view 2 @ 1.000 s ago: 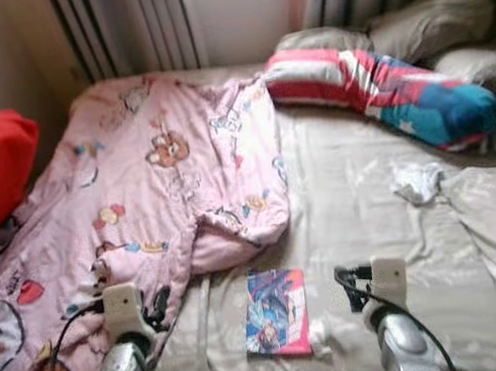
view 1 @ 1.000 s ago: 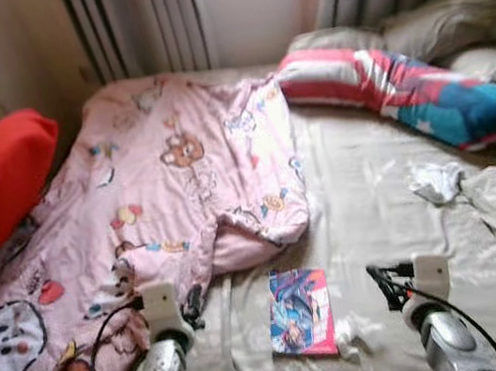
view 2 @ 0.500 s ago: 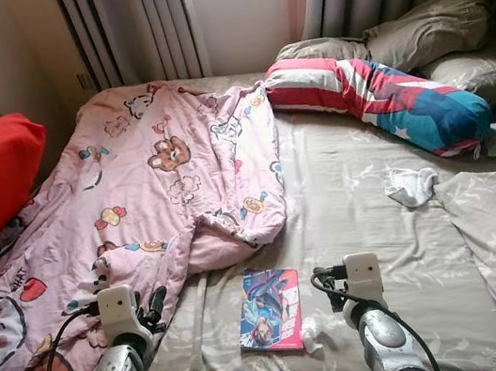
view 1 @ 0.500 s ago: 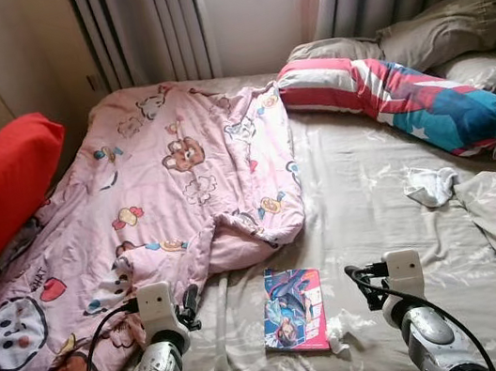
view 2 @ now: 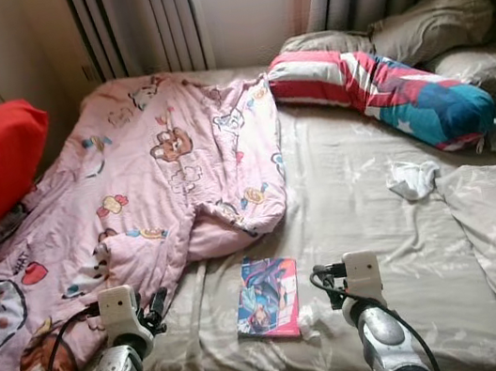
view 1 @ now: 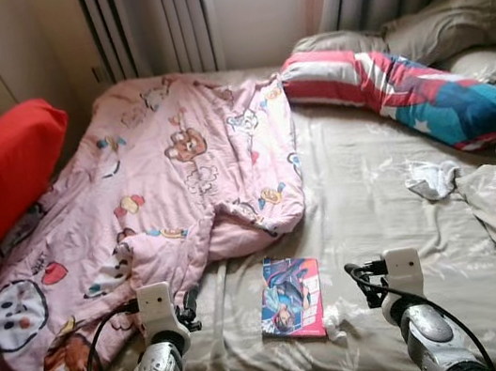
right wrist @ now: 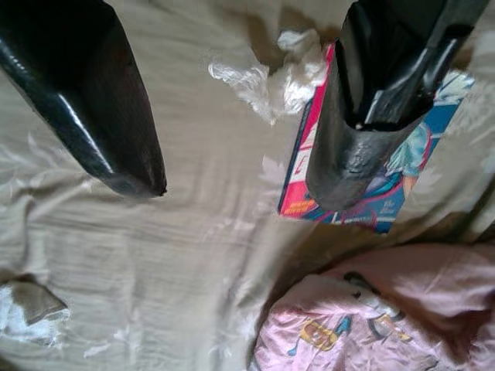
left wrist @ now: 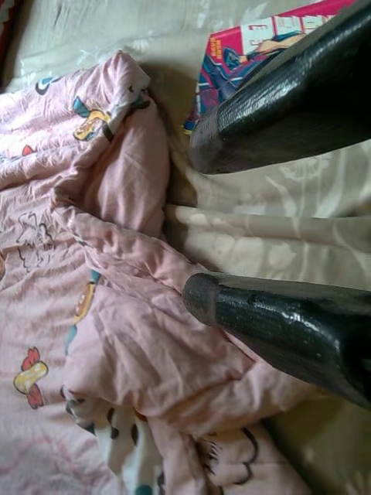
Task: Clean up the room
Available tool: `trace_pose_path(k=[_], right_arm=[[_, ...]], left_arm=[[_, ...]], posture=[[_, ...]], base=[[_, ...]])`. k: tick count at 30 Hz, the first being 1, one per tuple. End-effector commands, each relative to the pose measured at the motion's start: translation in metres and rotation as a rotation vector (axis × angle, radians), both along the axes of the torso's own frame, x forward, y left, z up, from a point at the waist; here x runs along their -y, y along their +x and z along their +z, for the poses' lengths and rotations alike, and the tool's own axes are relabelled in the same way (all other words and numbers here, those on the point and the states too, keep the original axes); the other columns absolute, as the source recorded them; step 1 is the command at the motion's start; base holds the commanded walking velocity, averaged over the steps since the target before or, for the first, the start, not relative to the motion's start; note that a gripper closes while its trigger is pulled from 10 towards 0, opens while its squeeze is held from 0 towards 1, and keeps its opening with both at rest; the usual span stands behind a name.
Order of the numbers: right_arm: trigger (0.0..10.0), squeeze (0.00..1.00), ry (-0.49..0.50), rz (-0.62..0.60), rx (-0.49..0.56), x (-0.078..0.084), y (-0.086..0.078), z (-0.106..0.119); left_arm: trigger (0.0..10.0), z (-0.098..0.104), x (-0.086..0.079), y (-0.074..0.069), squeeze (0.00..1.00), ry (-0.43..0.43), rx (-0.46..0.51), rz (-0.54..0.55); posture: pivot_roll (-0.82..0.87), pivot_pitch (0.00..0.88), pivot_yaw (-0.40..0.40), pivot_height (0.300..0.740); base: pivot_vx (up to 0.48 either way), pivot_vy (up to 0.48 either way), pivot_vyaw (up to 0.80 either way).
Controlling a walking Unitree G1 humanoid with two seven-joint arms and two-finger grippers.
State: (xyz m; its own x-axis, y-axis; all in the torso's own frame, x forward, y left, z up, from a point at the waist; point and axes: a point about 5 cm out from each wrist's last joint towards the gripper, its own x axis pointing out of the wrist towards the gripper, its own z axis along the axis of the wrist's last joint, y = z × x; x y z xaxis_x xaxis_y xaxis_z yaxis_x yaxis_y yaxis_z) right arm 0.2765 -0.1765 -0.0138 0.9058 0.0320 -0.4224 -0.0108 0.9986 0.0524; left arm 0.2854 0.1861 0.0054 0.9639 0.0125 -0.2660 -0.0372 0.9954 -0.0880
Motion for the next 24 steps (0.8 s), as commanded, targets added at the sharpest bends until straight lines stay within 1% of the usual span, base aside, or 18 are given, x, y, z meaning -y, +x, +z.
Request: trace_pose_path(k=[1,4,9,15,18,20,23,24], right_arm=[[10.0,0.00,-0.001,0.016,0.000,-0.004,0.002,0.001],[10.0,0.00,0.008,0.010,0.023,-0.004,0.003,0.003],[10.0,0.00,-0.019,0.021,0.006,-0.007,0.002,0.001],[10.0,0.00,-0.014,0.033,-0.008,-0.012,-0.001,-0.002],[10.0,0.00,-0.030,0.056,-0.011,-0.015,-0.002,-0.003],[10.0,0.00,-0.030,0.072,-0.006,-0.016,-0.002,-0.003],[10.0,0.00,-0.018,0.062,-0.007,-0.015,-0.002,-0.003],[10.0,0.00,0.013,0.031,-0.014,-0.012,-0.002,-0.003]], left_arm=[[10.0,-0.005,-0.001,-0.003,0.00,-0.002,-0.037,0.001],[10.0,-0.006,-0.001,-0.003,0.00,-0.001,-0.047,-0.001],[10.0,-0.007,-0.002,-0.003,0.00,0.005,-0.063,-0.006],[10.0,-0.008,-0.003,-0.004,0.00,0.006,-0.070,-0.012],[10.0,-0.009,-0.003,-0.004,0.00,0.007,-0.078,-0.016],[10.0,-0.009,-0.003,-0.004,0.00,0.008,-0.080,-0.019],[10.0,-0.008,-0.003,-0.004,0.00,0.010,-0.082,-0.020],[10.0,-0.008,-0.002,-0.003,0.00,0.010,-0.083,-0.020]], posture=[[-0.04,0.030,-0.029,0.650],[-0.04,0.027,-0.029,0.645],[-0.04,0.016,-0.025,0.645],[-0.04,0.012,-0.022,0.645],[-0.04,0.009,-0.019,0.645],[-0.04,0.008,-0.018,0.645],[-0.04,0.008,-0.018,0.645],[-0.04,0.012,-0.018,0.645]], base=[[0.000,0.000,0.00],[0.000,0.000,0.00],[0.000,0.000,0.00],[0.000,0.000,0.00],[0.000,0.000,0.00],[0.000,0.000,0.80],[0.000,0.000,0.80],[0.240,0.000,0.00]])
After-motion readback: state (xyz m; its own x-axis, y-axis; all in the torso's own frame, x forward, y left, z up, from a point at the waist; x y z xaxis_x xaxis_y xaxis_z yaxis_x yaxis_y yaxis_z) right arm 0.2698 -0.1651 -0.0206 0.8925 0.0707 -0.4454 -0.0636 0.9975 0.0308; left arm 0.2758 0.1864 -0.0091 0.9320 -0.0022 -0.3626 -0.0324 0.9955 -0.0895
